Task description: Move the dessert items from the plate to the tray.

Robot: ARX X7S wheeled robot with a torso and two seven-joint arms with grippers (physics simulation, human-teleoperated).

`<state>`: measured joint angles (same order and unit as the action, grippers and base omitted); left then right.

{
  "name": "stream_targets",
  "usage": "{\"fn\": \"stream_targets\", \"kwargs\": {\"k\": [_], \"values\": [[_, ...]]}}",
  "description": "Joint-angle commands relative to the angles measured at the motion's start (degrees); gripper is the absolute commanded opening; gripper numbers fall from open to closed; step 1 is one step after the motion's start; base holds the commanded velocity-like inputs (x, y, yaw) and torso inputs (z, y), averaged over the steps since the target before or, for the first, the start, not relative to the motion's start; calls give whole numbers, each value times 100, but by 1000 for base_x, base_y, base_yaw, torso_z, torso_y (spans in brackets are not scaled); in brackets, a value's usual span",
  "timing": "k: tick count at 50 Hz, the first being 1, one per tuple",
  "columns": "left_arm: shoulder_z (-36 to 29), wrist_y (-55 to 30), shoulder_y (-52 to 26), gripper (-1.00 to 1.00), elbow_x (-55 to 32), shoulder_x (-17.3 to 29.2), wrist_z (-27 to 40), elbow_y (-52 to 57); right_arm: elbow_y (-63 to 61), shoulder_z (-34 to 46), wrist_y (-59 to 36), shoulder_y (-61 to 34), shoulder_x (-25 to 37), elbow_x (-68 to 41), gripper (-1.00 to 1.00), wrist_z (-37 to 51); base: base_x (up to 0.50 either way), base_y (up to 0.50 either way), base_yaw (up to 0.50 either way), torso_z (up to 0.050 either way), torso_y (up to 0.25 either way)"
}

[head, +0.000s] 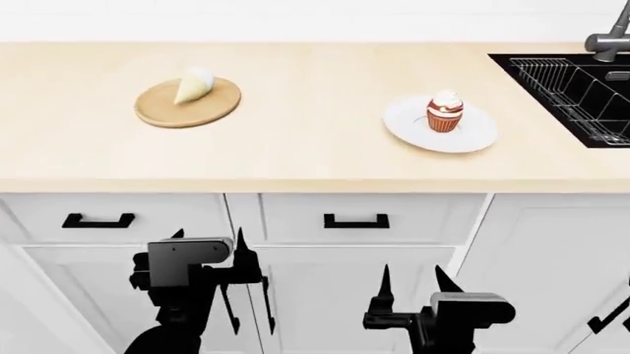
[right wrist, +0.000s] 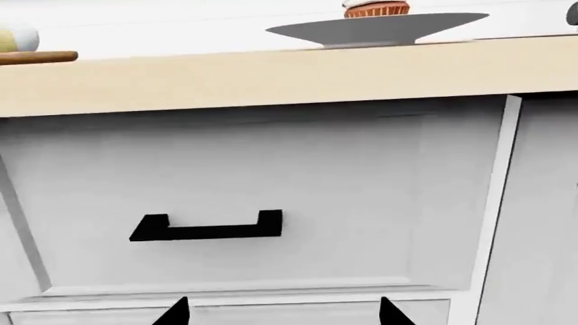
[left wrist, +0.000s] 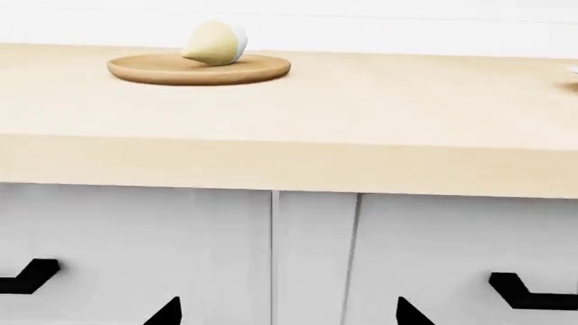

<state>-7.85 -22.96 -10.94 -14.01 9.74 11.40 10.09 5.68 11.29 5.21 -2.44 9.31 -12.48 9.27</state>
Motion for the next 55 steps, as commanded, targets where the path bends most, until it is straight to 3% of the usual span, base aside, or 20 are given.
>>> {"fn": "stream_targets", "kwargs": {"k": [1, 20, 21, 22, 24, 31, 34, 38, 43, 52, 55], "values": [[-35, 25, 19, 100, -21, 33, 47, 19, 57, 11, 37, -61, 7, -98, 100, 2, 163, 500, 0, 0, 0], [-106, 33, -18, 100, -33, 86, 123, 12, 33, -24, 152, 47, 41, -307, 100, 29, 6, 26, 0, 0, 0], [390, 323, 301, 100, 1558, -641, -437, 153, 539, -332, 943, 465, -728, 361, 100, -86, 0, 0, 0, 0, 0], [815, 1436, 234, 100, 1300, -885, -1092, -150, -104, -1254, -164, 157, -897, 652, 100, -1056, 0, 0, 0, 0, 0], [755, -146, 106, 100, 1256, -833, -1036, 95, -108, -1162, -125, 189, -824, 597, 100, -992, 0, 0, 0, 0, 0], [629, -110, 56, 100, 1149, -734, -919, 26, -198, -1029, -107, 267, -702, 461, 100, -866, 0, 0, 0, 0, 0], [729, -460, -99, 100, 953, -712, -900, 151, -637, -1105, -254, 384, -606, 172, 100, -893, 0, 0, 0, 0, 0], [1173, -1694, -1273, 100, 455, -599, -872, 364, -2544, -1407, -1630, 226, 58, -56, 100, -679, 0, 0, 0, 0, 0], [1342, -2166, -3026, 100, 316, -223, -961, -213, -4611, -1976, -4085, -763, 1235, -459, 100, -435, 0, 0, 0, 0, 0], [1235, -2449, -4812, 100, 151, 240, -1409, -989, -5835, -2530, -6610, -2251, 2225, -1298, 100, -348, 0, 0, 0, 0, 0], [1171, -2081, -5294, 100, 240, 318, -1505, -1732, -5894, -2518, -7138, -2746, 2430, -1498, 100, -368, 35, 0, 0, 0, 0]]}}
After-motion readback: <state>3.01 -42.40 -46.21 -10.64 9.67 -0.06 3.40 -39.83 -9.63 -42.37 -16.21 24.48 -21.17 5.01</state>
